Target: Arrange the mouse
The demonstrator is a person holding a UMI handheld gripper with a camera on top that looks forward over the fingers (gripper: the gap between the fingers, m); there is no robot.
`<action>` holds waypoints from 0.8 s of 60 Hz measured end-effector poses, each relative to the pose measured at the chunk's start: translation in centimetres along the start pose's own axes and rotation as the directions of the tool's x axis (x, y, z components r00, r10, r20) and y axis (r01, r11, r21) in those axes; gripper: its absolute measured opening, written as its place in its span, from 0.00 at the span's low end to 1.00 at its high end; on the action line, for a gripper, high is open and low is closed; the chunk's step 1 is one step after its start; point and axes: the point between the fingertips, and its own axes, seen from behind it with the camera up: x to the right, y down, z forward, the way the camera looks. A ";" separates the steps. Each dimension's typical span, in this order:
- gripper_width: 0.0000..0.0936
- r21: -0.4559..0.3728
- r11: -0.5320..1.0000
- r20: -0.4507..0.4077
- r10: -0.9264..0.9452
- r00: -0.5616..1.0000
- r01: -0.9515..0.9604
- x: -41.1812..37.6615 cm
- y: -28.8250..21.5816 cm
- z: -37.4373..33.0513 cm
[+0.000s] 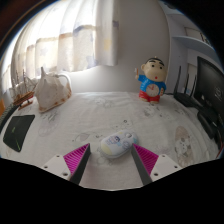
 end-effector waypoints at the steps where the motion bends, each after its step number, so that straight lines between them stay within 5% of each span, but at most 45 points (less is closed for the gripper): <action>1: 0.91 0.000 1.000 0.000 0.000 1.000 0.000 0.0 -0.1 0.2; 24: 0.91 0.008 1.000 0.016 0.007 1.000 -0.007 -1.0 -3.2 4.7; 31: 0.76 0.008 1.000 0.020 0.001 1.000 -0.001 -1.0 -3.5 5.2; 36: 0.55 0.012 1.000 0.012 -0.008 1.000 0.008 -0.8 -3.6 5.3; 48: 0.47 0.001 1.000 -0.030 -0.001 1.000 0.001 0.0 -4.6 4.7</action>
